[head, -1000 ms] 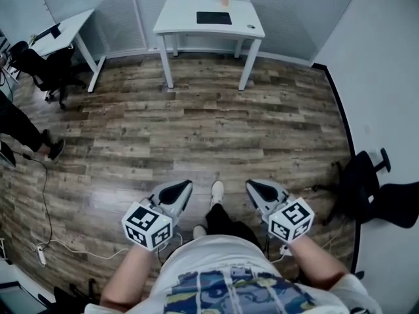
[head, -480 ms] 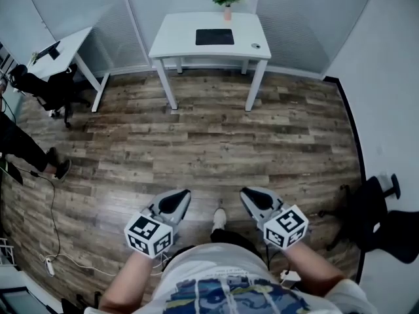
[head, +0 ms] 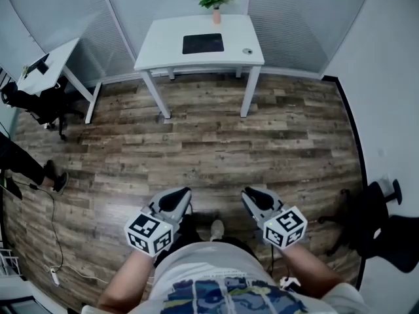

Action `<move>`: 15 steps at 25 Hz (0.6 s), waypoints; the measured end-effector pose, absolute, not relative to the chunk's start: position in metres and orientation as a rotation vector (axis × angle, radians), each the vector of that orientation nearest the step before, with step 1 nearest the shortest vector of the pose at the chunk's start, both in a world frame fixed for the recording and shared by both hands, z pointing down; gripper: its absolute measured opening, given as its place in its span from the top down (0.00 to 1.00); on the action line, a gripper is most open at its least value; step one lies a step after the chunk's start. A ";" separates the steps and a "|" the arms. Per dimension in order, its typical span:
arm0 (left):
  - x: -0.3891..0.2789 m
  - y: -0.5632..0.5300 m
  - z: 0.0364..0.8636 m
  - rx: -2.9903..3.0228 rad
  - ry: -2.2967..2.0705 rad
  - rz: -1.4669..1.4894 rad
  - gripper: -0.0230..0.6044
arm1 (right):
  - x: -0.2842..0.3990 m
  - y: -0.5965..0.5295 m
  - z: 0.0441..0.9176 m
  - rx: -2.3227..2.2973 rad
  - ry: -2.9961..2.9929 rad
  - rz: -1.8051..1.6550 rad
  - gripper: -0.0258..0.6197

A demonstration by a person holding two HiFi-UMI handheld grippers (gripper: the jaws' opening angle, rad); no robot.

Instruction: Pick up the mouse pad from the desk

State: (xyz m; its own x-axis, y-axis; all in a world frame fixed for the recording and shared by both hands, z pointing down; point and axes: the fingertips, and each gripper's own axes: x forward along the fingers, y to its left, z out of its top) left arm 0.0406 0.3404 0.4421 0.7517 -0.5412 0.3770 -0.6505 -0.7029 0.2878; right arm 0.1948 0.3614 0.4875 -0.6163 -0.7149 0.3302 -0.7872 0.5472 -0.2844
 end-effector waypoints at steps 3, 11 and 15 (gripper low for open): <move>0.042 0.310 0.443 2.557 -0.886 0.353 0.97 | 0.198 0.336 0.490 1.294 -2.586 0.604 0.87; 0.026 0.204 0.454 2.588 -0.815 0.296 0.96 | 0.187 0.244 0.494 1.373 -2.517 0.563 0.86; 0.008 0.137 0.447 2.599 -0.793 0.274 0.96 | 0.170 0.183 0.489 1.383 -2.484 0.568 0.86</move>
